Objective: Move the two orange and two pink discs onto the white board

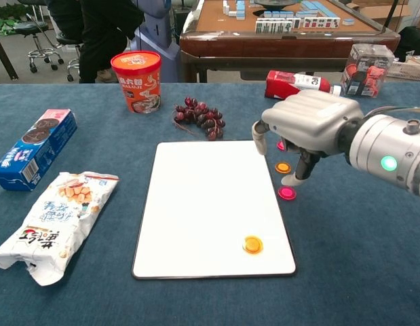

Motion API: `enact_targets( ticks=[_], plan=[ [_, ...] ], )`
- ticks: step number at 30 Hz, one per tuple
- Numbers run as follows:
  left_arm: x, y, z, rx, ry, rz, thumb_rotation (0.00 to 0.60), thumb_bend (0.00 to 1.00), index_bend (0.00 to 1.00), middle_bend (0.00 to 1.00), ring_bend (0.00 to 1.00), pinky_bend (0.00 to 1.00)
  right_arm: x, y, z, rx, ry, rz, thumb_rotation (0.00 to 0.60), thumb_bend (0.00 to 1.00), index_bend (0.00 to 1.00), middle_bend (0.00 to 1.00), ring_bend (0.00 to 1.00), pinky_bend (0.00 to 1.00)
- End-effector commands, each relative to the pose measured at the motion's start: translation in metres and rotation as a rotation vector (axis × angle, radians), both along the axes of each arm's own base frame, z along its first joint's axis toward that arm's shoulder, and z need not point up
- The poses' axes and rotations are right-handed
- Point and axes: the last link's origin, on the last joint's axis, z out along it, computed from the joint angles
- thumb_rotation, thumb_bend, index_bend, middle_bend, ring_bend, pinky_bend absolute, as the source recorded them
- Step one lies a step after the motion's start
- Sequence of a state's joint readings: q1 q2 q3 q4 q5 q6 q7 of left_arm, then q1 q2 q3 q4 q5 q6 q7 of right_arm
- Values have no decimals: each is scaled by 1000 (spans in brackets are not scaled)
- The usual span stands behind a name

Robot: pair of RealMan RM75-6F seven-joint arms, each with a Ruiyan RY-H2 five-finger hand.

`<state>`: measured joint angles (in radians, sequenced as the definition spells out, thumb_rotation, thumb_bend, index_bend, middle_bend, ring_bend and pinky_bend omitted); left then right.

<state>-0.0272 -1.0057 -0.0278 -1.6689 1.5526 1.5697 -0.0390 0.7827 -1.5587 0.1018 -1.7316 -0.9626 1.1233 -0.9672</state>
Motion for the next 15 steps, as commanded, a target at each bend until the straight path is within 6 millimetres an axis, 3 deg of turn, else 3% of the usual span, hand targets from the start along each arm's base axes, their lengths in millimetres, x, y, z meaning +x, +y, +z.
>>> enact_targets(
  ticks=[1,15],
  plan=[
    [0,0,0,1,-2,-1,600,73,423,469,376,561,-6,-14,3,-48,-27,-36,600,182,380,1000,1000,1000],
    [0,0,2,3,-5,0,600,72,423,469,376,561,-32,-46,-3,-98,-27,-157,600,193,386,1000,1000,1000]
  ],
)
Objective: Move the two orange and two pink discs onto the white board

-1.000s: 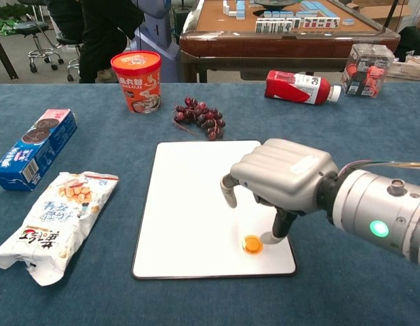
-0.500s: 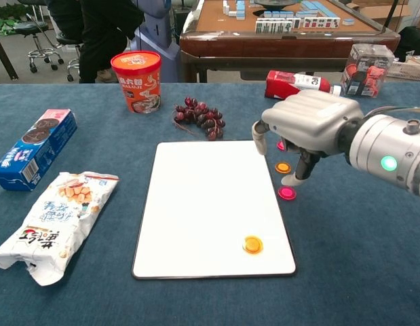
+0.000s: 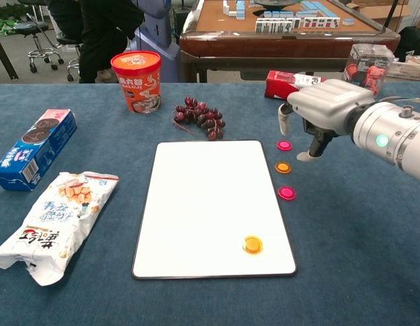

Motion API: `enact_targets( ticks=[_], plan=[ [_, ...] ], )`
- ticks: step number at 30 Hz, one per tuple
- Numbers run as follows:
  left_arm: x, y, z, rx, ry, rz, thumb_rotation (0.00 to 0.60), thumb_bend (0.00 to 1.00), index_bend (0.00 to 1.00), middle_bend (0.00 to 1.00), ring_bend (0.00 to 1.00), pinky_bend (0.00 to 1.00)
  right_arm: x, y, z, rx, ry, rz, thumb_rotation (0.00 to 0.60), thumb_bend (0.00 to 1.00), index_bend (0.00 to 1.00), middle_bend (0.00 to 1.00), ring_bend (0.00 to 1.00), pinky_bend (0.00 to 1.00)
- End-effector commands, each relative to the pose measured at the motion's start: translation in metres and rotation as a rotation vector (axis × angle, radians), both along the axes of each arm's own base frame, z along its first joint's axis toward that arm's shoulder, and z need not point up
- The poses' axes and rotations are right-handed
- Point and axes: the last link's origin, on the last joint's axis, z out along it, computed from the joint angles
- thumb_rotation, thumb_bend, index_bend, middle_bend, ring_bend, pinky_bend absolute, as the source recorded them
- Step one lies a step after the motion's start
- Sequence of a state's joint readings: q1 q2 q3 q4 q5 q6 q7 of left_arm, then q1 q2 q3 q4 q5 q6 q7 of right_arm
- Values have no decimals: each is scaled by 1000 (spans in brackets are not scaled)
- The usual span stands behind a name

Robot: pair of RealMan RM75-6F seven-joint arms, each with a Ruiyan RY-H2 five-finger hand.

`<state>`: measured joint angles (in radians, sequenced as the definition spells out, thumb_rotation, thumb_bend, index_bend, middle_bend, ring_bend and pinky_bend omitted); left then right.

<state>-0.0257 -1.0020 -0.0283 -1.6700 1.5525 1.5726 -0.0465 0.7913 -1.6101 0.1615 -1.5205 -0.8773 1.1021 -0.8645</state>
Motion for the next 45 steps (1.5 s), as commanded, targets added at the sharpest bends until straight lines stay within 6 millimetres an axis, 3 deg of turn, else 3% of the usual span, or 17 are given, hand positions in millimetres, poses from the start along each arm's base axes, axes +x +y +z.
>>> enact_targets(
  ticks=[1,21,45],
  plan=[
    [0,0,0,1,-1,0,600,72,423,469,376,561,-4,-4,-4,5,-2,-25,600,193,386,1000,1000,1000],
    [0,-1,1,1,-3,0,600,73,423,469,376,561,-19,-16,-25,53,-23,-120,600,193,404,1000,1000,1000],
    [1,-1,1,-2,-3,-3,600,73,423,469,376,561,-12,-21,-38,87,-65,-154,600,213,437,1000,1000,1000]
  ],
)
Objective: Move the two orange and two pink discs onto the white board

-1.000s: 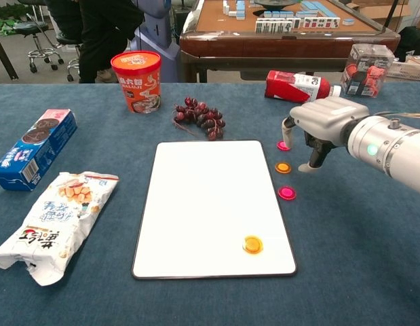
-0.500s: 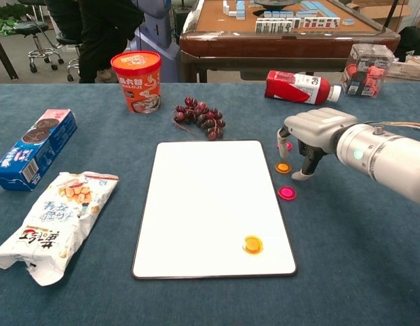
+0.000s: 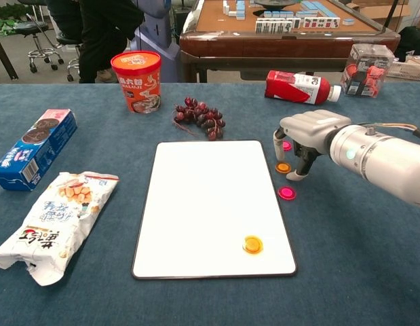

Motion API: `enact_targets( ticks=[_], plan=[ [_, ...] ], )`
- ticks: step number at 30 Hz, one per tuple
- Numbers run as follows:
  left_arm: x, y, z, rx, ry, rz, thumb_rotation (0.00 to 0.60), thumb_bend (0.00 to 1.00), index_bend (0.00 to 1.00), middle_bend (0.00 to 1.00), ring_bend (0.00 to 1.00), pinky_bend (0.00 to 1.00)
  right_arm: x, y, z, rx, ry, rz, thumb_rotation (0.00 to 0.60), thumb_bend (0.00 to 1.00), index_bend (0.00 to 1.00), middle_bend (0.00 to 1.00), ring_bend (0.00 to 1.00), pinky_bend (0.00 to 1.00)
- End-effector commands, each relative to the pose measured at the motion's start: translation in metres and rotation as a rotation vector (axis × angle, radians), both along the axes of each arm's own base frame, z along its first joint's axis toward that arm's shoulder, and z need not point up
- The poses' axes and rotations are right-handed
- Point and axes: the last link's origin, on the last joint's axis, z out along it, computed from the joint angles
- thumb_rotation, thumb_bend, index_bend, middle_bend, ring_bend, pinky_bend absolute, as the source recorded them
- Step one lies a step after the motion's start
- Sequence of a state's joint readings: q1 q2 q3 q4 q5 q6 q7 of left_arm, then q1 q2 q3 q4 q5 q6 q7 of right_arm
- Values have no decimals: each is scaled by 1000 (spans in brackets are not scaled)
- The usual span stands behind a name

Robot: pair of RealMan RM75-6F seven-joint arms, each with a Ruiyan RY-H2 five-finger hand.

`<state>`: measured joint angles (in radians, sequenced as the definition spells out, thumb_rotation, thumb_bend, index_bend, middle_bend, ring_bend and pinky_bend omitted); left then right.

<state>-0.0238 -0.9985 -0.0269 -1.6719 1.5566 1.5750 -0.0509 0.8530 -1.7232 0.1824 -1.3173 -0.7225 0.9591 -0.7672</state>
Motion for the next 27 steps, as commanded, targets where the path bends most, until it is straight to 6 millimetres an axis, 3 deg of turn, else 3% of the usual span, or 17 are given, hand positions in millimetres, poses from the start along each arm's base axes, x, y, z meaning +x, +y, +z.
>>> enact_targets(
  ticks=[1,27],
  plan=[
    [0,0,0,-1,0,-1,600,73,423,469,376,561,1,-1,0,0,-4,-4,600,215,438,1000,1000,1000],
    [2,-1,-1,-3,1,-9,600,73,423,469,376,561,2,-7,-2,-2,0,-74,600,251,446,1000,1000,1000]
  ],
)
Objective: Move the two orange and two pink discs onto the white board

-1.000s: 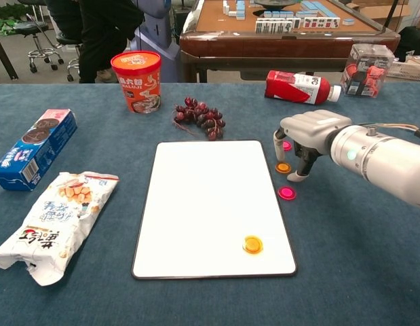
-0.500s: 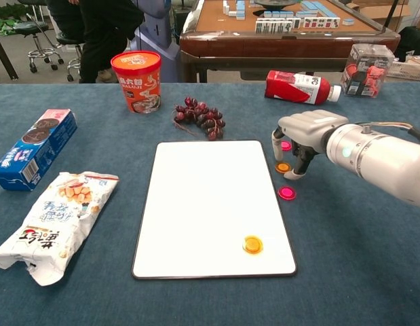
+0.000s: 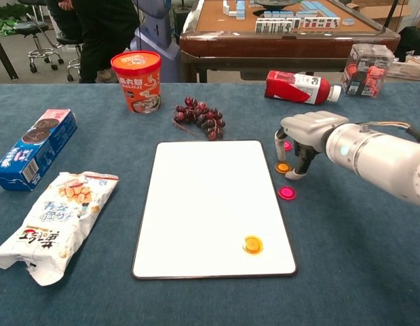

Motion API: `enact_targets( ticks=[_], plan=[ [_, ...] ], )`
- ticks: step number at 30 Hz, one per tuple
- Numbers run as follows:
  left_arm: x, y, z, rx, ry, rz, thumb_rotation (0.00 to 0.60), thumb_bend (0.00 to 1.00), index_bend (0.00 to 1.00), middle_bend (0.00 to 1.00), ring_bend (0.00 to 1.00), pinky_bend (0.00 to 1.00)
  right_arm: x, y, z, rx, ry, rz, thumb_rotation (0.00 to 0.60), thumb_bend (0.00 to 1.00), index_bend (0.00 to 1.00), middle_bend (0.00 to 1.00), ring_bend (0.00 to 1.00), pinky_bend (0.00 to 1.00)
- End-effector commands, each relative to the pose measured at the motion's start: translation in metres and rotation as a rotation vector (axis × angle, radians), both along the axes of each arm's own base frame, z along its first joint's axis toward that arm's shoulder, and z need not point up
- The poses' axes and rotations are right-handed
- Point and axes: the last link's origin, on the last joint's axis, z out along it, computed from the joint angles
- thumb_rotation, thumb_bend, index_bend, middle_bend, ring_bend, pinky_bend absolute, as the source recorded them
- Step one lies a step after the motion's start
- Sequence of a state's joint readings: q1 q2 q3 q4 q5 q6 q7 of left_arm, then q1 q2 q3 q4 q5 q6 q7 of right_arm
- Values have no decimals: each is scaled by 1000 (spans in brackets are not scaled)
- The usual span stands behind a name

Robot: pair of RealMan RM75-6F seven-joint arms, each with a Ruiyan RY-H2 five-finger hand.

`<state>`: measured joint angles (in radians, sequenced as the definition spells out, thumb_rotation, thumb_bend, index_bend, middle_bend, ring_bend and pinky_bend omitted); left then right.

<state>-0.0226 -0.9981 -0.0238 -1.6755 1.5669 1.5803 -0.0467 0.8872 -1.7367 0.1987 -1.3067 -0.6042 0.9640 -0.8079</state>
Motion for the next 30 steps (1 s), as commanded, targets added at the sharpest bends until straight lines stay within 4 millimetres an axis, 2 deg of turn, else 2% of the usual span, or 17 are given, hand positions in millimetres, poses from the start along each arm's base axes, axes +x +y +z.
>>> enact_targets(
  ticks=[1,18,30],
  plan=[
    [0,0,0,-1,0,0,600,73,423,469,376,561,0,-1,0,2,-1,-6,600,252,446,1000,1000,1000],
    [0,0,-1,-4,0,0,600,72,423,469,376,561,1,1,1,16,-13,-13,600,285,498,1000,1000,1000],
    [0,1,-4,-15,6,0,600,73,423,469,376,561,15,14,19,12,-36,52,600,285,499,1000,1000,1000]
  ],
)
